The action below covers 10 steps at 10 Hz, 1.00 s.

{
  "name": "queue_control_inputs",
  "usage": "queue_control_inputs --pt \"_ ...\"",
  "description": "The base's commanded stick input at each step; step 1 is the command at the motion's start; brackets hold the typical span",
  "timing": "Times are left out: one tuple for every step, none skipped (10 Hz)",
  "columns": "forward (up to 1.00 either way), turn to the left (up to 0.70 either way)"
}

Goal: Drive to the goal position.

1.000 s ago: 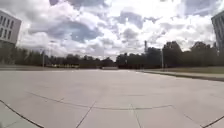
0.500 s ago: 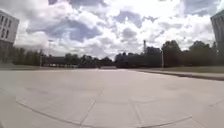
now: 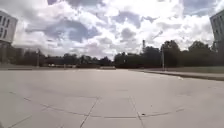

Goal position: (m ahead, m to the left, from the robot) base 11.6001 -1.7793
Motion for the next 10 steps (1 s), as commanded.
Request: queue_control_inputs --pt "1.0 -0.08" --pt "1.0 -0.08" --pt "1.0 -0.08" --pt "1.0 -0.08" --pt "1.0 -0.08" --pt "1.0 -0.08" --pt "1.0 -0.08" --pt "1.0 -0.08" --pt "1.0 -0.08" --pt "1.0 -0.08"
